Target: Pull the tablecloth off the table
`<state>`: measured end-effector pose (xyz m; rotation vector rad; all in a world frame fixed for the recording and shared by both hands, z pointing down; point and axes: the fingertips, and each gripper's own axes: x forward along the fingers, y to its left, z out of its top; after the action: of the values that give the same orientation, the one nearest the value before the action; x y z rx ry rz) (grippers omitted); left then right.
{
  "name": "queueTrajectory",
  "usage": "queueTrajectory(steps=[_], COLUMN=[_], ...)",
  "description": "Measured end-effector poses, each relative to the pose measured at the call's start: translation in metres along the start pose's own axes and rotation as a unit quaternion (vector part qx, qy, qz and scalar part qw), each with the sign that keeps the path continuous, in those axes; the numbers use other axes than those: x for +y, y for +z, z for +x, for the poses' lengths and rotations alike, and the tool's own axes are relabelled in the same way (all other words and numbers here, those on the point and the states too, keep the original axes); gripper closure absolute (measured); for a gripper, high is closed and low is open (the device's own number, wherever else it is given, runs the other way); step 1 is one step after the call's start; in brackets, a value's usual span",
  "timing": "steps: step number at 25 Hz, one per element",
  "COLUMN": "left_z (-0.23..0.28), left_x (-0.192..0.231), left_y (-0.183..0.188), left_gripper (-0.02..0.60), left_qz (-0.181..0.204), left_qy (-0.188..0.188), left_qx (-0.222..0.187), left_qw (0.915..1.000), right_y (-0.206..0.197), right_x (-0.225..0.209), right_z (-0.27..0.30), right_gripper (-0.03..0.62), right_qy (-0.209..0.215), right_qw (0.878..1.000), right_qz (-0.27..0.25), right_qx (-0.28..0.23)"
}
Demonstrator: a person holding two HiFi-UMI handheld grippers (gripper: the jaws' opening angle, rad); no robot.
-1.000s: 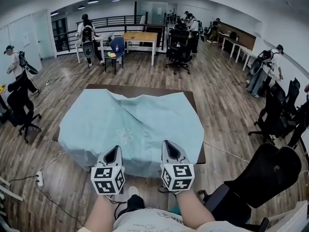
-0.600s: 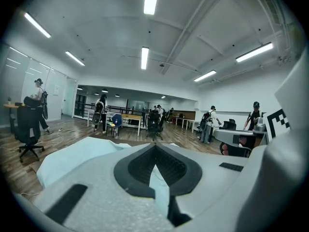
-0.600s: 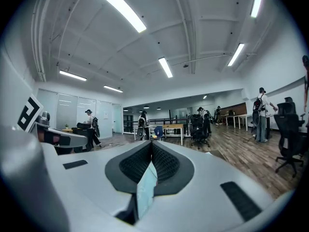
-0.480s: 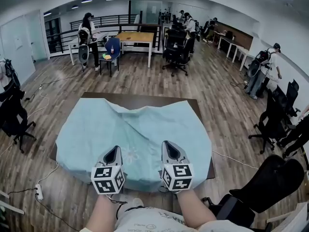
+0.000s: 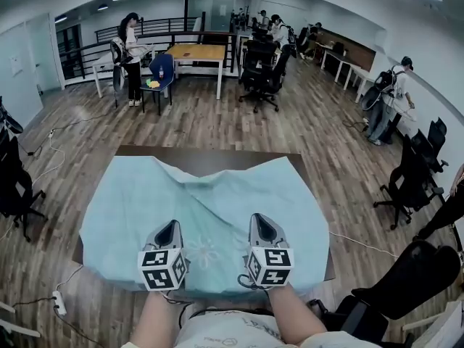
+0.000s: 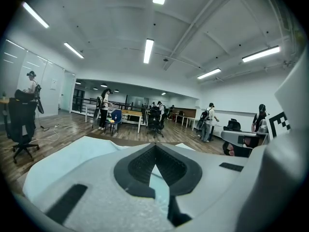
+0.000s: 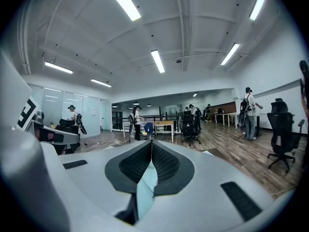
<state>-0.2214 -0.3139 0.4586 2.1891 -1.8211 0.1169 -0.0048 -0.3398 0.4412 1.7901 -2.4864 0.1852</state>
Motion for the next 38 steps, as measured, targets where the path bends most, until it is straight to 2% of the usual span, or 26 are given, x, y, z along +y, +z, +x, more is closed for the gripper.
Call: queueTrajectory(steps=[10, 18, 22, 26, 27, 28, 30, 31, 32, 33, 36, 38], left_z=[0.044, 0.081, 0.109, 0.132, 0.137, 0.142, 0.153, 0.160, 0.166, 0.171, 0.181, 0.186], left_x=[0.035, 0.052, 0.065, 0.083, 0.088, 0.093, 0.102, 0.105, 0.108, 0.112, 0.130, 0.140], left_y=[-0.022, -0.051, -0.079, -0.106, -0.112, -0.117, -0.129, -0.136, -0.145, -0.155, -0.187, -0.204], left_gripper=[0.571, 0.571, 0.571, 0.569, 0.569, 0.569, 0.529, 0.455, 0.417, 0.412, 0.366, 0.320], left_qz=[0.009, 0.019, 0.027, 0.018, 0.016, 0.015, 0.011, 0.011, 0.013, 0.017, 0.034, 0.036], left_qy=[0.009, 0.042, 0.053, 0.070, 0.073, 0.075, 0.073, 0.069, 0.065, 0.061, 0.069, 0.074], left_qx=[0.050, 0.076, 0.117, 0.144, 0.151, 0.159, 0.180, 0.194, 0.209, 0.226, 0.272, 0.296], left_qw=[0.9986, 0.9960, 0.9913, 0.9869, 0.9857, 0.9843, 0.9809, 0.9785, 0.9756, 0.9720, 0.9592, 0.9516], right_y=[-0.039, -0.069, -0.086, -0.111, -0.118, -0.126, -0.142, -0.151, -0.161, -0.173, -0.208, -0.228], right_x=[-0.018, -0.073, -0.102, -0.126, -0.129, -0.133, -0.145, -0.152, -0.159, -0.165, -0.181, -0.194], right_z=[0.035, 0.059, 0.076, 0.090, 0.093, 0.096, 0.103, 0.106, 0.109, 0.113, 0.122, 0.127], right_gripper=[0.579, 0.579, 0.579, 0.577, 0.559, 0.497, 0.470, 0.463, 0.451, 0.443, 0.359, 0.336], right_qy=[-0.017, -0.048, -0.062, -0.063, -0.059, -0.055, -0.054, -0.055, -0.055, -0.053, -0.046, -0.050], right_qw=[0.999, 0.996, 0.993, 0.989, 0.988, 0.987, 0.983, 0.981, 0.978, 0.975, 0.962, 0.953], right_qz=[-0.003, -0.005, -0.003, -0.007, -0.010, -0.013, -0.015, -0.014, -0.011, -0.006, 0.015, 0.020], right_qx=[0.051, 0.074, 0.102, 0.131, 0.140, 0.150, 0.173, 0.187, 0.201, 0.217, 0.268, 0.298])
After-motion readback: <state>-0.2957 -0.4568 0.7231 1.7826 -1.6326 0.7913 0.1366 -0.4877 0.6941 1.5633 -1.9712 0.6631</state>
